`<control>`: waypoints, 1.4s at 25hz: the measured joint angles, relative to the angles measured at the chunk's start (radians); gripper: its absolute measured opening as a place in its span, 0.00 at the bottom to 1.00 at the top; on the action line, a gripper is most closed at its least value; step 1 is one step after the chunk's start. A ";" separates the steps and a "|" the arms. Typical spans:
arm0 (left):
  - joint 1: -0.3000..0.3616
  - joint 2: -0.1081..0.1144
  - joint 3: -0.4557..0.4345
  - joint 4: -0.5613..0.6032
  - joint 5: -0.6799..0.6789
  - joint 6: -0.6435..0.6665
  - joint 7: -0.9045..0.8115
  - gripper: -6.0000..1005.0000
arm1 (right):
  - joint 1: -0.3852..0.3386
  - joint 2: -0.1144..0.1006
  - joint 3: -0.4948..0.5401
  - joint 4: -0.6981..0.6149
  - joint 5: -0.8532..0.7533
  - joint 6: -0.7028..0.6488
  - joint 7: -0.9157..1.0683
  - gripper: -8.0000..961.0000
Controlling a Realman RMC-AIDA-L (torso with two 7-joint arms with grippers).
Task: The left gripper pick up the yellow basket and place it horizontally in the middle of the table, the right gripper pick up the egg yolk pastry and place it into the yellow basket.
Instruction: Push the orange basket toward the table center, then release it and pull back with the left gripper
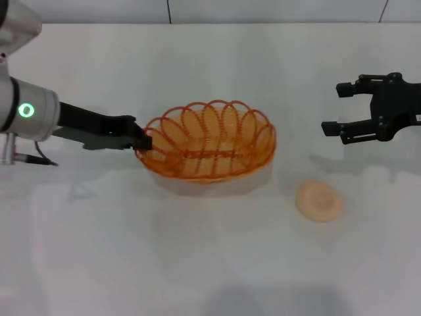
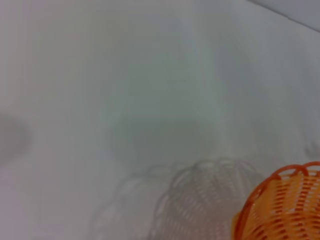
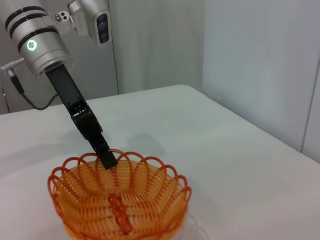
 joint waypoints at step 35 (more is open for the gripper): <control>-0.046 0.003 0.248 -0.061 -0.103 -0.112 -0.254 0.39 | -0.005 -0.024 0.000 -0.023 -0.013 0.007 -0.043 0.88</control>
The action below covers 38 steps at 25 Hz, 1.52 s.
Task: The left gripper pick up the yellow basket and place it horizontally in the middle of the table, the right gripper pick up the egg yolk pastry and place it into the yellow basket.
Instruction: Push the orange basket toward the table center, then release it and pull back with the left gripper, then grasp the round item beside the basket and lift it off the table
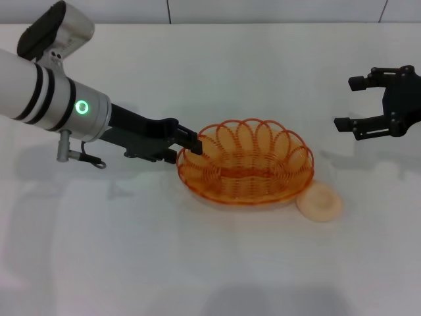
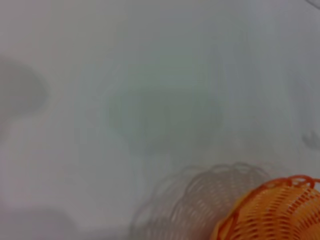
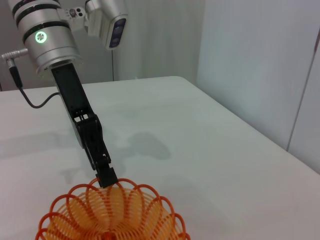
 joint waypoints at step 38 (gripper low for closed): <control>0.332 0.058 -0.380 0.122 -0.228 0.439 1.464 0.89 | -0.170 0.058 0.073 -0.076 0.029 -0.151 -0.034 0.88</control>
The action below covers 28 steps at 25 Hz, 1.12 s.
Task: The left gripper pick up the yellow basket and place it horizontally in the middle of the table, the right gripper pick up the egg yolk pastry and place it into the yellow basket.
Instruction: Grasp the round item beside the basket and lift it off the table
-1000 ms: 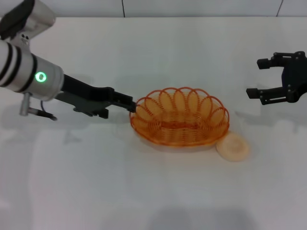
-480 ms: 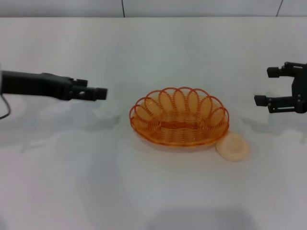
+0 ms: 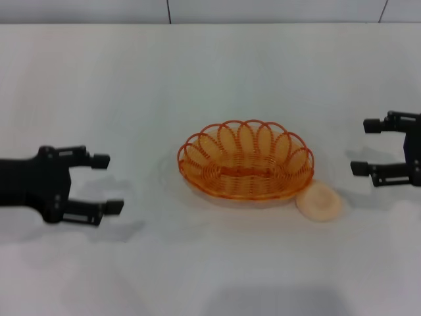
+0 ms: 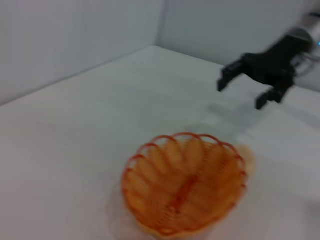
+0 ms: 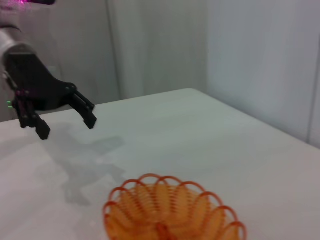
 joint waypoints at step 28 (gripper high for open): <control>0.017 -0.028 -0.029 -0.006 0.026 0.014 0.185 0.89 | 0.066 0.010 -0.126 -0.144 -0.277 -0.051 0.387 0.87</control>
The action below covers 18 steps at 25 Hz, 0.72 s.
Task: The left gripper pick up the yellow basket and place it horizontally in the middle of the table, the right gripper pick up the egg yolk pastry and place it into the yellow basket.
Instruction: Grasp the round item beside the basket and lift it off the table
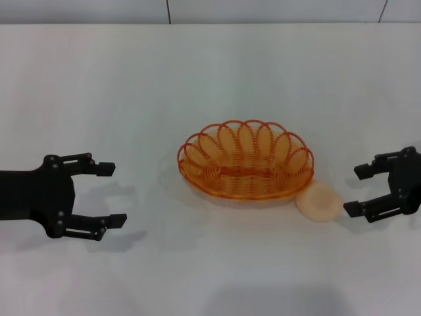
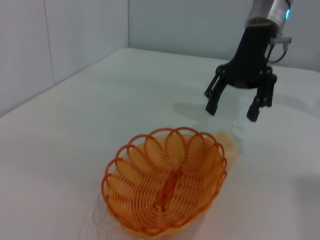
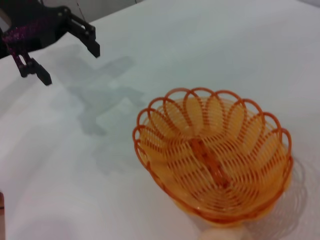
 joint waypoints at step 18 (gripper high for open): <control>-0.008 -0.007 -0.028 -0.027 -0.006 -0.013 0.020 0.89 | 0.020 0.008 -0.156 0.092 0.057 0.134 0.009 0.80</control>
